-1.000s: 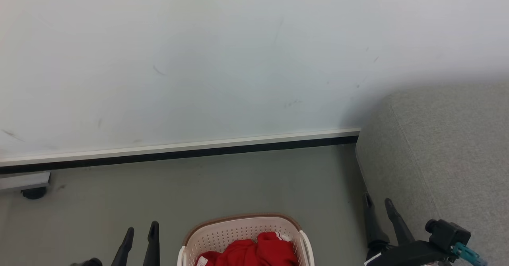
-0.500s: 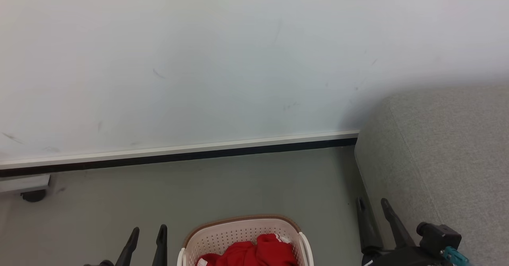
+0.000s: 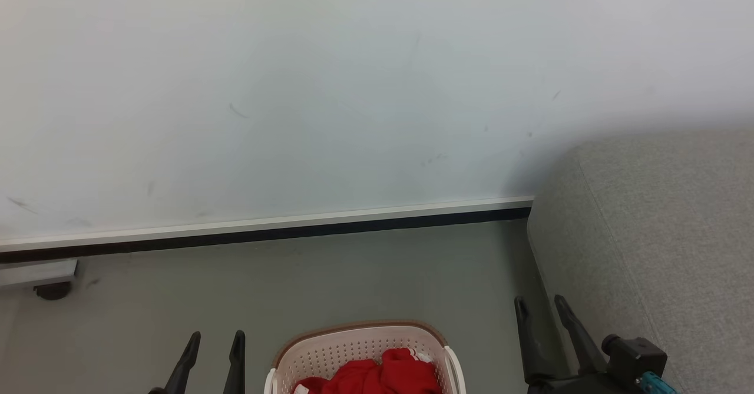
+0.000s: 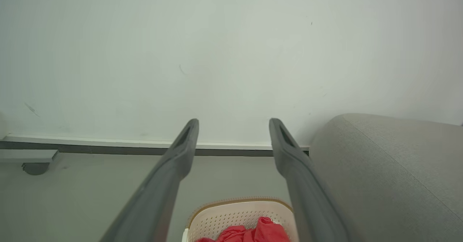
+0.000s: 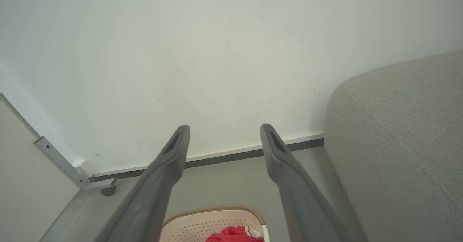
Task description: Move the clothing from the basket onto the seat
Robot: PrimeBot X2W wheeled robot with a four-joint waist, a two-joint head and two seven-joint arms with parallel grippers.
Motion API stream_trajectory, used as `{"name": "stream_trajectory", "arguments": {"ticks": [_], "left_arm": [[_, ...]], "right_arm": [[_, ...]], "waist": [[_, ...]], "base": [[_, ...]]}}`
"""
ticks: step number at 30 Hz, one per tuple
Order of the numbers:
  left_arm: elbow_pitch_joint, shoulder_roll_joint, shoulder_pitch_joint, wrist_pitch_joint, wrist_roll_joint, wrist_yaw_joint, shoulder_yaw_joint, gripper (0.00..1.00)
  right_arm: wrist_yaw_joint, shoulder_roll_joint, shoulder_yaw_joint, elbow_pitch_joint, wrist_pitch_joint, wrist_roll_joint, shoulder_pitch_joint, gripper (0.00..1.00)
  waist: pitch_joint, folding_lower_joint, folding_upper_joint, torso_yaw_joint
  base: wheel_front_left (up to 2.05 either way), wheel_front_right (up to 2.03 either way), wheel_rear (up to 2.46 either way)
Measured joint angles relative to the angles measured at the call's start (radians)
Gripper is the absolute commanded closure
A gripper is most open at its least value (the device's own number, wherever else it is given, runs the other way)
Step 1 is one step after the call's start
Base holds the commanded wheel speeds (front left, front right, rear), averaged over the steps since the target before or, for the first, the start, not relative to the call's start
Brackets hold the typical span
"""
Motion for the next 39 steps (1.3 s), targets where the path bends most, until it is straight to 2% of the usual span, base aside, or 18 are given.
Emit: {"name": "stream_trajectory", "arguments": {"ticks": [11, 24, 39], "left_arm": [[-0.010, 0.001, 0.014, -0.020, 0.097, 0.025, 0.004, 0.00], [-0.020, 0.002, 0.020, -0.041, 0.173, 0.027, 0.008, 0.00], [-0.020, 0.002, 0.020, -0.041, 0.190, 0.029, 0.016, 0.00]], "right_arm": [[0.000, 0.000, 0.022, -0.016, -0.019, -0.081, 0.004, 0.00], [0.000, 0.000, 0.041, -0.022, -0.040, -0.165, 0.016, 0.00], [0.000, 0.004, 0.032, -0.016, -0.040, -0.177, 0.016, 0.00]], "waist": [[-0.002, 0.0000, 0.0000, 0.004], [-0.002, 0.0000, 0.0000, 0.002], [0.009, 0.0001, 0.0000, -0.003]], "base": [[0.00, 0.00, 0.00], [0.00, 0.00, 0.00], [0.00, 0.00, 0.00]]}}
